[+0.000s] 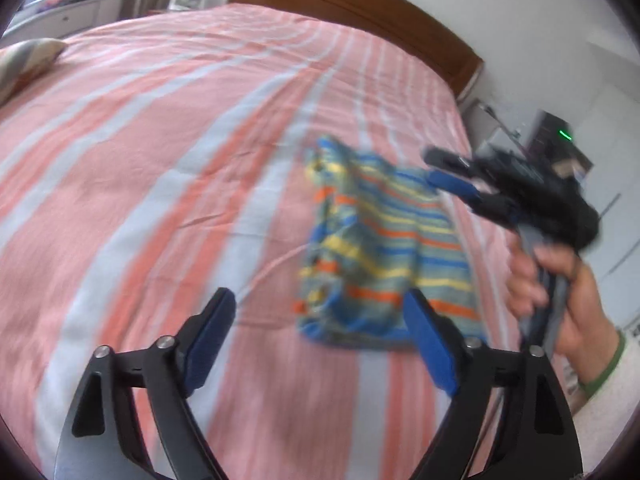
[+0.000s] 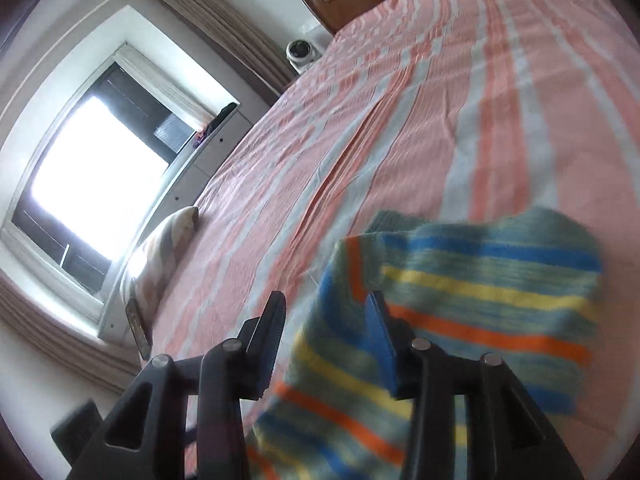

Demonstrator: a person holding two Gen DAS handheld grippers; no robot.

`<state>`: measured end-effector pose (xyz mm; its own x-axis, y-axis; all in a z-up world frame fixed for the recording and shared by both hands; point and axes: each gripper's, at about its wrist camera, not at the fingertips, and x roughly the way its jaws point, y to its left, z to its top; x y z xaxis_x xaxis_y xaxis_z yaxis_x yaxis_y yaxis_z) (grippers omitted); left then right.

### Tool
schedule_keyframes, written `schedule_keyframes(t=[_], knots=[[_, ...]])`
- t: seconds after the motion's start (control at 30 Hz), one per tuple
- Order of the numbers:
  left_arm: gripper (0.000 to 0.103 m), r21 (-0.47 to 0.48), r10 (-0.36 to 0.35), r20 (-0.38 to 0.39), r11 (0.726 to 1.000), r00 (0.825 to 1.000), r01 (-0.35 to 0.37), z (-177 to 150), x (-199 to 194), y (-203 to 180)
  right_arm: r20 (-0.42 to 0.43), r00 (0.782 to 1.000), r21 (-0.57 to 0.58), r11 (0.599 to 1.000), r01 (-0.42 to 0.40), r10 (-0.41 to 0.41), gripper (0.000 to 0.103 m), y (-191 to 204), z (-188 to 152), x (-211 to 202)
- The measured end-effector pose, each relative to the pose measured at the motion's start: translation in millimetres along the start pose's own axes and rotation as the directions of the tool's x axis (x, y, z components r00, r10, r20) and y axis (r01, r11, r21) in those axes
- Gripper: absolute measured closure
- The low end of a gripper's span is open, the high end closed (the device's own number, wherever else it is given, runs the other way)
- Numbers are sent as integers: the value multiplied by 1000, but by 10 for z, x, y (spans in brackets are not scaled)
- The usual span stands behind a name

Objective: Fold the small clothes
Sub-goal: 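Fold the held sweater end over and open both grippers, then grasp the sweater edge with both grippers and fold it over again, then open both grippers and withdraw from the folded sweater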

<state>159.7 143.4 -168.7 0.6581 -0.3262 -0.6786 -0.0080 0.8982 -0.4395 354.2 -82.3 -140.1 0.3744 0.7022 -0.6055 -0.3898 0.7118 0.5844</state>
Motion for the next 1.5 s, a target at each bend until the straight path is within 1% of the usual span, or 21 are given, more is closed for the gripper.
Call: schedule_keyframes(t=[0.1,0.17,0.27,0.3,0.33,0.4,0.47,0.6,0.67,0.7,0.73,0.77,0.83,0.9,1.03,1.13,1.2,1.27,1.33,1.4,1.5], knots=[[14,74,111,-34,991,993,-108,10,289,-105,9,1000,-99,995,29,-29,60,84,-317,-439],[24,85,199,-109,978,974,-190,-8,470,-23,-25,999,-154,987,36,-40,59,116,-634,-543],[22,75,153,-114,987,982,-145,106,285,34,-190,959,-249,955,161,-211,58,57,-1165,-347],[20,75,141,-97,988,985,-134,160,216,32,-177,959,-263,949,172,-223,58,67,-1248,-403],[11,77,113,-71,991,991,-107,262,157,27,-140,969,-250,954,163,-202,56,70,-1252,-521],[4,74,40,-30,997,999,-38,508,123,1,-41,988,-158,978,139,-147,26,-11,-1094,-762],[1,71,-18,-106,997,994,26,739,415,-9,34,990,-70,988,140,-137,17,-163,-912,-859],[3,102,17,-309,995,951,15,922,1179,-60,-37,987,161,974,158,-155,26,-699,-575,-527],[4,145,56,-343,989,938,-6,906,1363,-104,-89,990,231,964,130,-112,34,-839,-566,-265],[7,182,80,-325,983,942,-21,876,1339,-154,-118,990,258,961,101,-72,49,-879,-580,-123],[43,232,106,-305,972,946,-34,838,1327,-220,-130,989,252,962,106,-75,57,-855,-570,-20],[88,255,81,-318,967,945,2,807,1330,-296,-130,982,201,967,159,-134,71,-755,-571,37],[88,235,74,-309,972,948,1,780,1270,-367,-83,948,-1,951,309,-308,78,-369,-573,67],[89,250,78,-265,968,961,-10,774,1112,-436,14,899,-170,885,434,-438,80,28,-649,51],[90,250,29,-169,968,985,14,899,676,-590,151,878,-224,849,478,-454,81,424,-682,-167],[89,281,20,-106,960,994,11,1054,457,-716,222,878,-209,859,468,-424,81,603,-596,-341],[79,286,38,-105,958,994,-7,1122,467,-679,238,879,-186,869,458,-413,81,616,-499,-432],[34,292,122,-115,953,986,-84,1094,575,-598,221,886,-136,887,442,-408,78,529,-452,-448],[25,302,189,-70,940,980,-159,994,540,-504,154,887,-66,891,449,-435,60,301,-436,-409],[25,329,244,-13,917,970,-226,778,387,-461,138,866,-34,871,490,-481,26,100,-534,-474],[14,370,288,69,882,955,-293,471,118,-498,116,829,-41,831,554,-547,14,-34,-809,-740]])
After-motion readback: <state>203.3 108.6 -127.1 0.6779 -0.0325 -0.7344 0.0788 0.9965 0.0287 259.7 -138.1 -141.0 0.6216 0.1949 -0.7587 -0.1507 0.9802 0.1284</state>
